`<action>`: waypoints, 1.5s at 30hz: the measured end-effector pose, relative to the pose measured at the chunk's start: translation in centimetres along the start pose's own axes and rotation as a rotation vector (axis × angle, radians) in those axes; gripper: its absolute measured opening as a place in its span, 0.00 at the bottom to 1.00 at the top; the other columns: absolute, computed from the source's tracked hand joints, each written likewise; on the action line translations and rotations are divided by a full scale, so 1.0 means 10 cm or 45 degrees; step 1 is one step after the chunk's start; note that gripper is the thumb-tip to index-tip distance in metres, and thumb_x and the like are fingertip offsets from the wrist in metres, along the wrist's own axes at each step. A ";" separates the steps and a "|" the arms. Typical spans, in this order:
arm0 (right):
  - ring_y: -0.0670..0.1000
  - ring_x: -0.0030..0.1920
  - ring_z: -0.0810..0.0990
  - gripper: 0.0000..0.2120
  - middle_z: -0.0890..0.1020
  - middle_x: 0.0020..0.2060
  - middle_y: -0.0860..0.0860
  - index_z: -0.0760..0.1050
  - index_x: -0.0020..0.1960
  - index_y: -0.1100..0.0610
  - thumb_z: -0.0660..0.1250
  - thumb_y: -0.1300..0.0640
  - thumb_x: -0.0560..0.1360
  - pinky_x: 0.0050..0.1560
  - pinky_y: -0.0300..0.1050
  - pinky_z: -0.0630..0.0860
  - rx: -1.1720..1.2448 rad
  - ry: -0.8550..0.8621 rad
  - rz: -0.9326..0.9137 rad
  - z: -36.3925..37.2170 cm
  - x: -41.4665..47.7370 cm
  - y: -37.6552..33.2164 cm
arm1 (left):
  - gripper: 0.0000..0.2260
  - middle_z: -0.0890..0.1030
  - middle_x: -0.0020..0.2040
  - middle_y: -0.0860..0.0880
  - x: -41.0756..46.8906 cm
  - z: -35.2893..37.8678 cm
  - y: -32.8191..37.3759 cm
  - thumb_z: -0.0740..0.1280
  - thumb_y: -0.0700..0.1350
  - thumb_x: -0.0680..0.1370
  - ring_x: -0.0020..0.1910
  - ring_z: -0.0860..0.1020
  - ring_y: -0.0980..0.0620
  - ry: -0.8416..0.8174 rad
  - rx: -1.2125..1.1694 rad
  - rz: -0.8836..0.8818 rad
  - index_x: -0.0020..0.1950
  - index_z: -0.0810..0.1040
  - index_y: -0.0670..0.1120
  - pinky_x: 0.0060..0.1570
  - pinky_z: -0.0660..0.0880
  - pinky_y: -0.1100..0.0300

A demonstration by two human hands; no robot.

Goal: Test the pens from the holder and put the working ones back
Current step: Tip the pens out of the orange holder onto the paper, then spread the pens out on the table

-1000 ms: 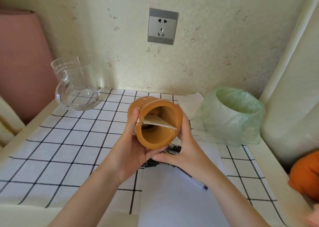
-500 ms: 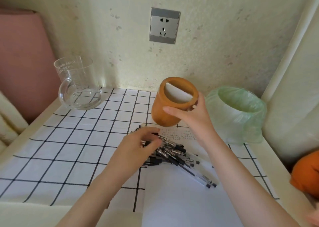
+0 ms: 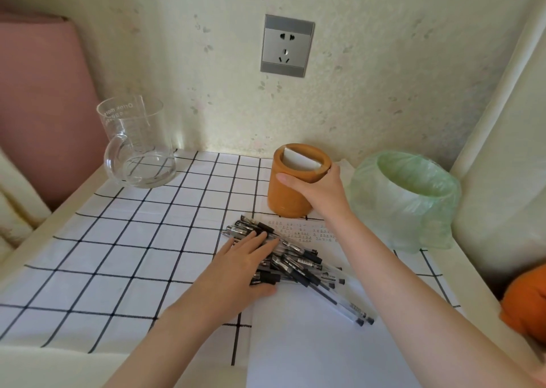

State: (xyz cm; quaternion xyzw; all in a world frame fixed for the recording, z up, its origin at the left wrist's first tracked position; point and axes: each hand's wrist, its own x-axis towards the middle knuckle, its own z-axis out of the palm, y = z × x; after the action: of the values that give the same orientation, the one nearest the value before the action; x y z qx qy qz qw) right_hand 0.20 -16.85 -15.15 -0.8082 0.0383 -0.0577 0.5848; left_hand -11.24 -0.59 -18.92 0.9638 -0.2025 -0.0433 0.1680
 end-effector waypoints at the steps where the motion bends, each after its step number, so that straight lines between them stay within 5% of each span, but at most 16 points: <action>1: 0.49 0.62 0.73 0.57 0.72 0.63 0.47 0.63 0.68 0.48 0.78 0.30 0.44 0.60 0.55 0.75 -0.009 -0.004 0.005 0.00 0.00 0.00 | 0.32 0.49 0.77 0.54 0.00 0.00 0.01 0.63 0.57 0.76 0.76 0.45 0.56 0.013 0.003 0.006 0.75 0.49 0.56 0.71 0.41 0.61; 10: 0.52 0.73 0.57 0.56 0.49 0.75 0.53 0.38 0.76 0.55 0.77 0.51 0.67 0.67 0.46 0.61 -0.157 -0.072 0.034 -0.13 -0.34 -0.22 | 0.29 0.54 0.76 0.54 0.00 -0.01 0.05 0.61 0.56 0.77 0.75 0.52 0.54 0.091 0.047 -0.014 0.75 0.54 0.55 0.72 0.48 0.60; 15: 0.42 0.66 0.65 0.29 0.69 0.67 0.43 0.64 0.71 0.48 0.70 0.48 0.73 0.61 0.36 0.60 -0.547 -0.271 -0.148 -0.38 -1.11 -0.01 | 0.27 0.63 0.73 0.55 -0.04 -0.04 0.08 0.64 0.55 0.76 0.72 0.60 0.55 0.201 0.007 -0.024 0.73 0.62 0.54 0.70 0.56 0.59; 20: 0.44 0.69 0.59 0.37 0.66 0.68 0.41 0.58 0.74 0.47 0.72 0.47 0.71 0.65 0.36 0.59 -0.864 -0.444 -0.157 -0.48 -1.31 0.32 | 0.27 0.73 0.64 0.53 -0.05 -0.03 0.04 0.70 0.53 0.71 0.65 0.69 0.52 0.314 0.014 0.007 0.69 0.69 0.52 0.64 0.63 0.59; 25: 0.41 0.69 0.60 0.29 0.68 0.66 0.40 0.67 0.70 0.45 0.66 0.66 0.75 0.68 0.27 0.53 -0.748 -0.385 -0.353 -0.47 -1.24 0.41 | 0.33 0.73 0.62 0.52 -0.03 -0.02 -0.04 0.72 0.56 0.68 0.62 0.68 0.51 0.322 0.062 0.018 0.71 0.66 0.52 0.64 0.67 0.54; 27: 0.42 0.66 0.65 0.26 0.70 0.60 0.40 0.71 0.67 0.47 0.64 0.69 0.75 0.62 0.23 0.55 -0.754 -0.422 -0.333 -0.48 -1.21 0.40 | 0.36 0.69 0.67 0.51 -0.01 0.00 -0.06 0.69 0.59 0.68 0.69 0.63 0.50 0.305 0.073 0.033 0.73 0.63 0.52 0.70 0.62 0.49; 31: 0.43 0.64 0.68 0.26 0.72 0.60 0.42 0.73 0.66 0.48 0.63 0.70 0.75 0.62 0.23 0.57 -0.750 -0.521 -0.355 -0.43 -1.20 0.41 | 0.41 0.47 0.76 0.56 0.04 0.05 -0.08 0.49 0.71 0.66 0.75 0.39 0.58 0.210 0.107 0.053 0.76 0.46 0.55 0.73 0.36 0.54; 34: 0.38 0.65 0.66 0.26 0.72 0.65 0.40 0.73 0.66 0.45 0.62 0.70 0.76 0.65 0.24 0.56 -0.692 -0.578 -0.357 -0.43 -1.19 0.41 | 0.45 0.46 0.76 0.57 0.08 0.06 -0.10 0.48 0.77 0.65 0.74 0.37 0.61 0.154 0.080 0.003 0.76 0.43 0.56 0.73 0.34 0.52; 36: 0.36 0.68 0.57 0.28 0.67 0.67 0.35 0.70 0.67 0.41 0.61 0.69 0.77 0.66 0.22 0.47 -0.695 -0.605 -0.358 -0.45 -1.18 0.42 | 0.47 0.49 0.76 0.58 0.08 0.06 -0.11 0.47 0.77 0.63 0.75 0.40 0.60 0.144 0.084 -0.018 0.76 0.44 0.55 0.73 0.34 0.51; 41: 0.33 0.68 0.52 0.29 0.60 0.69 0.34 0.62 0.72 0.41 0.63 0.65 0.78 0.64 0.20 0.41 -0.812 -0.585 -0.448 -0.49 -1.17 0.41 | 0.44 0.65 0.66 0.54 0.09 0.05 -0.08 0.49 0.75 0.64 0.68 0.63 0.55 0.259 0.116 -0.044 0.74 0.56 0.53 0.74 0.44 0.52; 45: 0.43 0.67 0.64 0.27 0.68 0.66 0.44 0.67 0.70 0.47 0.68 0.63 0.75 0.67 0.38 0.64 -0.929 -0.421 -0.559 -0.51 -1.15 0.42 | 0.42 0.69 0.59 0.52 0.05 0.04 -0.06 0.47 0.73 0.63 0.57 0.69 0.53 0.290 0.153 -0.055 0.72 0.63 0.51 0.62 0.66 0.58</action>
State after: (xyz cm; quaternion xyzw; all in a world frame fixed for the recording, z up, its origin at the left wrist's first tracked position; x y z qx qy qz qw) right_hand -11.83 -21.47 -18.16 -0.9487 -0.2099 -0.0332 0.2340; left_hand -10.59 -0.46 -19.48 0.9749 -0.1635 0.0750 0.1311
